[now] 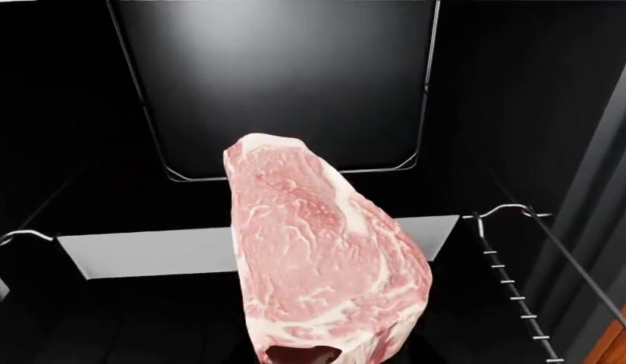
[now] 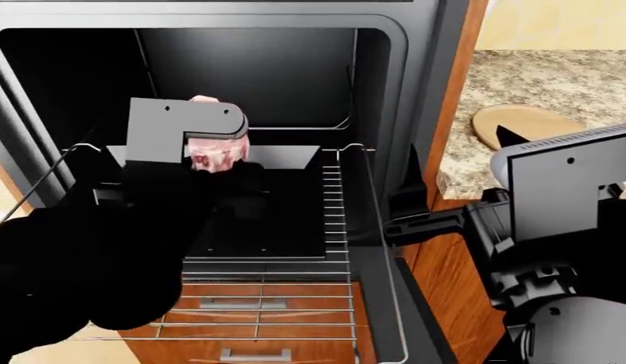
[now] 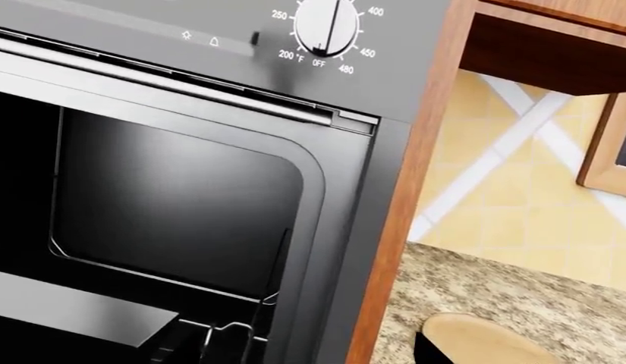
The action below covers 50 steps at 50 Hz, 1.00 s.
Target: Place the steak on the rack of the oven.
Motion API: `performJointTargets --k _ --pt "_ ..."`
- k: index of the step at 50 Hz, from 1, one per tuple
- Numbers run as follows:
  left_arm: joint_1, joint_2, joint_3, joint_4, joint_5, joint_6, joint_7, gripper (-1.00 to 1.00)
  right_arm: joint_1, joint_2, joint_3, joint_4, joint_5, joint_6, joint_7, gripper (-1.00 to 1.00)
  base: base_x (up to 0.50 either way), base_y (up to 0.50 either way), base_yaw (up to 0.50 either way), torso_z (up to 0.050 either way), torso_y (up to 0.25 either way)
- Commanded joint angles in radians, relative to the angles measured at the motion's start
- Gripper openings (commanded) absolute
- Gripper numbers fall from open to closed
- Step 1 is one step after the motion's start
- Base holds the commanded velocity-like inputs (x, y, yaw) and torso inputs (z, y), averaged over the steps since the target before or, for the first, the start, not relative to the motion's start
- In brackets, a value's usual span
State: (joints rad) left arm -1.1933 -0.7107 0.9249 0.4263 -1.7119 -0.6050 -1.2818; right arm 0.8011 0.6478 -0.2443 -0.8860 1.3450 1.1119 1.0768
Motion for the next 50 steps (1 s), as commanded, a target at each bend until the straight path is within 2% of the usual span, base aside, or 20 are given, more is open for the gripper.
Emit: performJointTargets --k 1,9,26,50 --pt "-0.054 0.027 0.02 -0.111 0.011 -0.039 0.06 -1.0 0.007 -0.003 -0.013 0.013 -0.016 -0.002 -0.012 1.0 0.0 0.0 0.0 0.0 0.0" --pt "-0.083 0.043 0.041 -0.164 0.014 -0.075 0.079 -1.0 0.009 -0.004 -0.02 0.021 -0.025 -0.006 -0.017 1.0 0.0 0.0 0.0 0.0 0.0" --pt "-0.008 0.04 0.04 -0.192 0.055 -0.016 0.132 -1.0 -0.014 0.0 -0.029 0.02 -0.058 -0.027 -0.037 1.0 0.0 0.0 0.0 0.0 0.001" --pt "0.001 0.035 0.039 -0.186 0.054 -0.01 0.126 -1.0 -0.017 0.008 -0.037 0.021 -0.067 -0.038 -0.035 1.0 0.0 0.0 0.0 0.0 0.001"
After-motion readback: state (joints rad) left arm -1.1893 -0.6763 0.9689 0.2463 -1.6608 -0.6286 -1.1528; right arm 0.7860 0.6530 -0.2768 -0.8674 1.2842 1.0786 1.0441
